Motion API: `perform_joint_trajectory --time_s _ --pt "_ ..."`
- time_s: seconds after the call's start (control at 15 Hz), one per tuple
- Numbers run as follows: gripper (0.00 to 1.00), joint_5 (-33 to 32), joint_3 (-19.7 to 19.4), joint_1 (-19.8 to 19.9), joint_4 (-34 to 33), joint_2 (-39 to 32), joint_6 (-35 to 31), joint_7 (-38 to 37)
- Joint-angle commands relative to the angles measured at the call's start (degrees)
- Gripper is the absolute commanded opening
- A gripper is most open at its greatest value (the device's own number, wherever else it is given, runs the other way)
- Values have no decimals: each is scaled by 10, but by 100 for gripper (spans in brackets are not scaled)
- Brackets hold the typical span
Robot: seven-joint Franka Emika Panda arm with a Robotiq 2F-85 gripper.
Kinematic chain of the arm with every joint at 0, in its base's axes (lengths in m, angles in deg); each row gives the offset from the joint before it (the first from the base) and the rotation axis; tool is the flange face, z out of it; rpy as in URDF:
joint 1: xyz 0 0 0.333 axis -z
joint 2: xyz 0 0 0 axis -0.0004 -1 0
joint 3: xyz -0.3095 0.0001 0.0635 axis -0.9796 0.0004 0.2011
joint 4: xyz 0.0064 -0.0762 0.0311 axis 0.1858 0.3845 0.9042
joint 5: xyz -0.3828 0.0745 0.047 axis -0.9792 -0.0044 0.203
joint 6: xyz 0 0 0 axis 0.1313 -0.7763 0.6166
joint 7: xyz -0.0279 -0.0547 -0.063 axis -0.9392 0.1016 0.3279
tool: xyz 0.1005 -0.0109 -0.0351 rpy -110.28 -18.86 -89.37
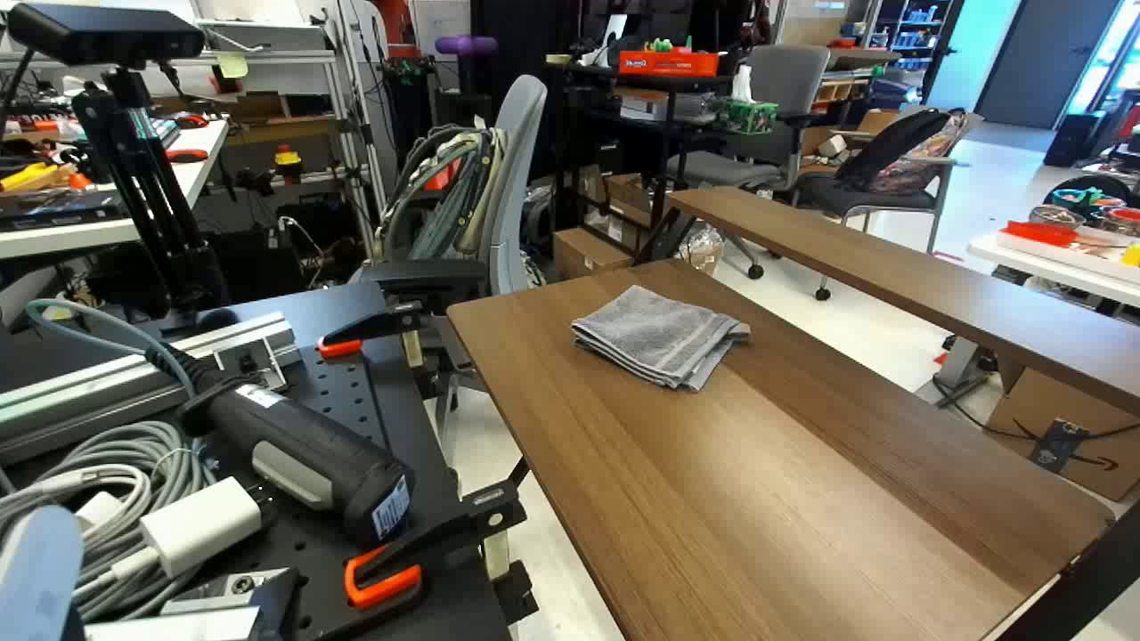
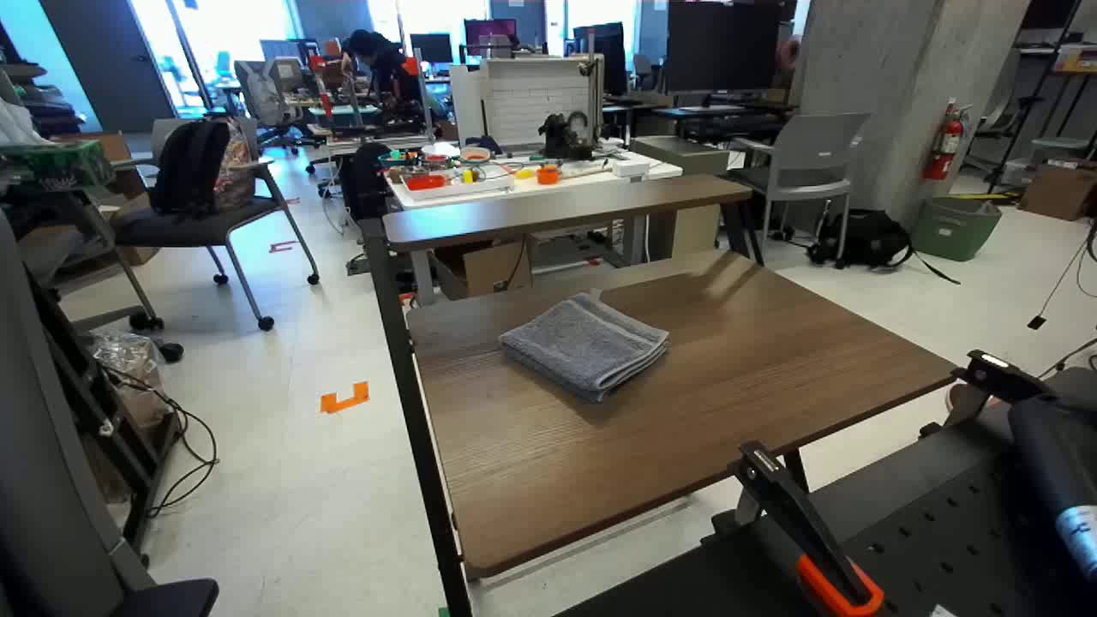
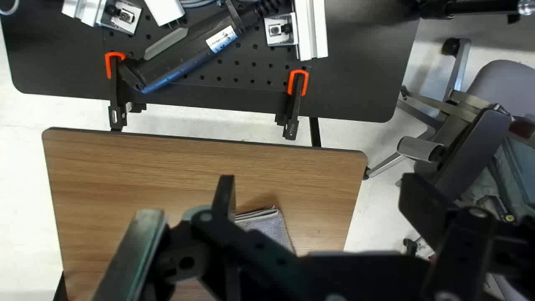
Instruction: Push the towel to the right
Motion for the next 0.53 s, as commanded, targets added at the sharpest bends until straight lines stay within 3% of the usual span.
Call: perform_joint_trajectory --time_s 0.0,0.47 --pt "100 2 2 3 -1 0 2 2" --pt "100 5 7 3 -1 -14 -20 -1"
